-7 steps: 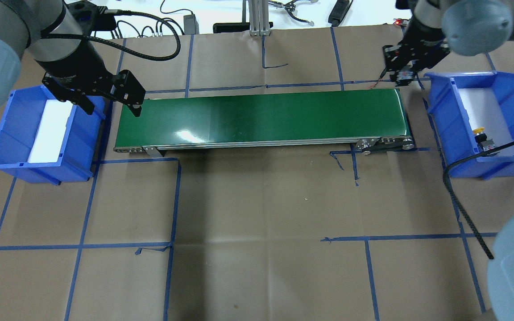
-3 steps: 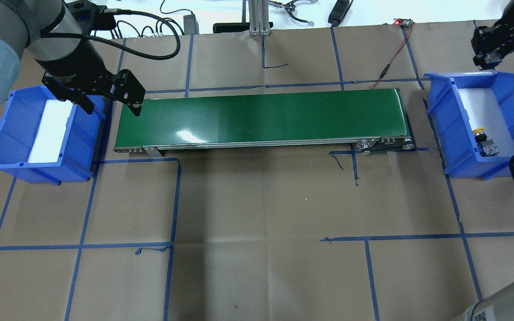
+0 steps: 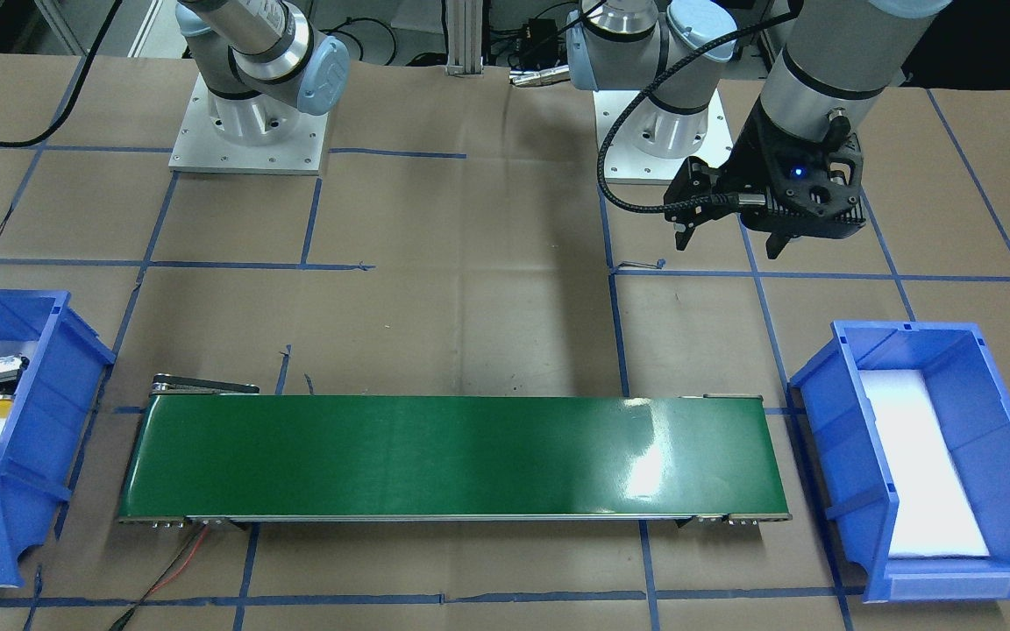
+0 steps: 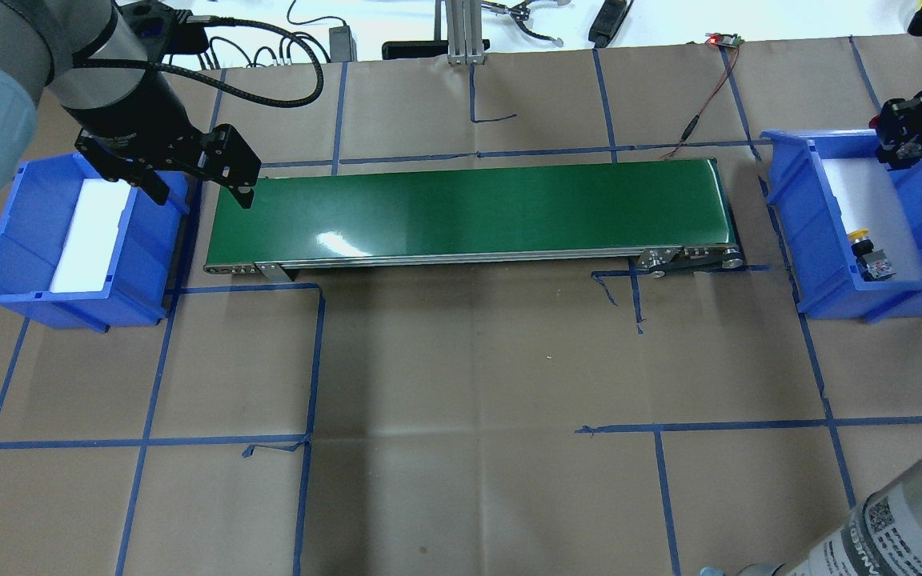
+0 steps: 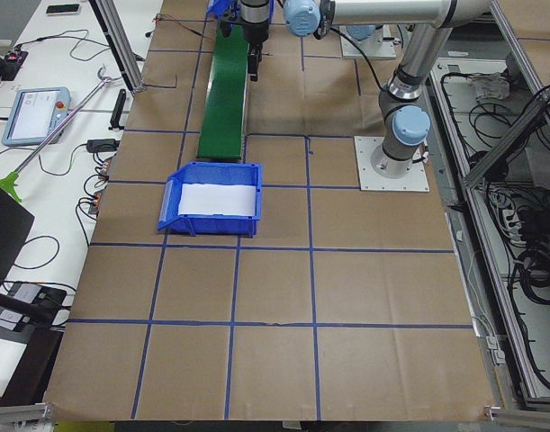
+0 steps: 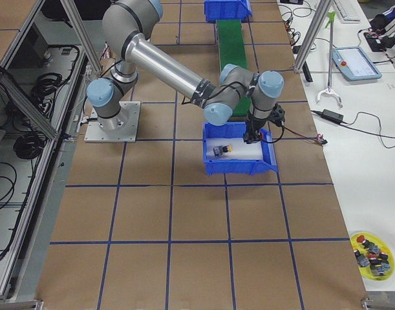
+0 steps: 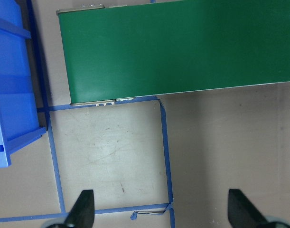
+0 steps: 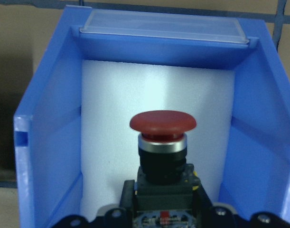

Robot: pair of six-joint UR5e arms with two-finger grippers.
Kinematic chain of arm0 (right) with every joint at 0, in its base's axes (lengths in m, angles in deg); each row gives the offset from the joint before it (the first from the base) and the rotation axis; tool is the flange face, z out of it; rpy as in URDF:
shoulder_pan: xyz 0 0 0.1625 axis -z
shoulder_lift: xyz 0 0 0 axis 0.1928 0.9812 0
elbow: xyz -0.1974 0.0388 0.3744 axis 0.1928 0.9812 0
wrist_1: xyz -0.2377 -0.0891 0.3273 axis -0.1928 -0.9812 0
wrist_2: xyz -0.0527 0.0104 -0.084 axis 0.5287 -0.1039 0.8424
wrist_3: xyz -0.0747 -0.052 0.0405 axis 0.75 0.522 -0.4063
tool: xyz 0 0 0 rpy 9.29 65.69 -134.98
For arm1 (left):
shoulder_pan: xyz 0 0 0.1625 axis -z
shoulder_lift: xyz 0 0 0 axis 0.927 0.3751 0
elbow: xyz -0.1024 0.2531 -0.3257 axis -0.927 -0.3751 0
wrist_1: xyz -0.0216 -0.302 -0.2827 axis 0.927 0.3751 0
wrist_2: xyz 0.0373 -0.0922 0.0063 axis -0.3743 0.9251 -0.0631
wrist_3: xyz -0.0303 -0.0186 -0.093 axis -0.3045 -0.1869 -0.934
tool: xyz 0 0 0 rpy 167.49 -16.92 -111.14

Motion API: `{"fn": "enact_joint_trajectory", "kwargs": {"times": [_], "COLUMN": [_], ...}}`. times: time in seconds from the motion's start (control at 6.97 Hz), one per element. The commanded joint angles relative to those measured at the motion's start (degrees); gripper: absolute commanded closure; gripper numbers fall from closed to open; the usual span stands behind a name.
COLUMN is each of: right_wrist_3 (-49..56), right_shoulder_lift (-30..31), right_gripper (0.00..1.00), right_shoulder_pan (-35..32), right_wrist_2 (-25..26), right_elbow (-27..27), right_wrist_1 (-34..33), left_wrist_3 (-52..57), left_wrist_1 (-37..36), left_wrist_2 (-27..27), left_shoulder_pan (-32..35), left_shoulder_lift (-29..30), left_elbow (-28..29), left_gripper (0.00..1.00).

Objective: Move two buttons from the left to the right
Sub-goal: 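Carry the red button with the right gripper into the bin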

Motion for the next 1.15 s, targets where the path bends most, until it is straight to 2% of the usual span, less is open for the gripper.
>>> {"fn": "enact_joint_trajectory", "kwargs": {"times": [0.0,0.43,0.72,0.86,1.0], "right_wrist_3": [0.7,0.7,0.7,1.1,0.9], "right_shoulder_lift": [-1.7,-3.5,-4.8,-5.0,-5.3], "right_gripper": [0.96,0.95,0.91,0.41,0.01], "right_shoulder_pan": [0.5,0.4,0.3,0.3,0.0], "right_wrist_2": [0.0,-0.6,-0.7,-0.8,-0.8], "right_elbow": [-4.3,-4.7,-4.7,-4.7,-4.7], "right_wrist_1": [-6.6,-8.1,-8.1,-8.2,-8.4], "left_wrist_3": [0.0,0.0,0.0,0.0,0.0], "left_wrist_1": [0.0,0.0,0.0,0.0,0.0], "left_wrist_2": [0.1,0.1,0.1,0.1,0.1], "left_shoulder_pan": [0.0,0.0,0.0,0.0,0.0], "left_shoulder_lift": [0.1,0.0,0.0,0.0,0.0], "left_elbow": [0.0,0.1,0.1,0.1,0.1], "left_gripper": [0.0,0.0,0.0,0.0,0.0]}}
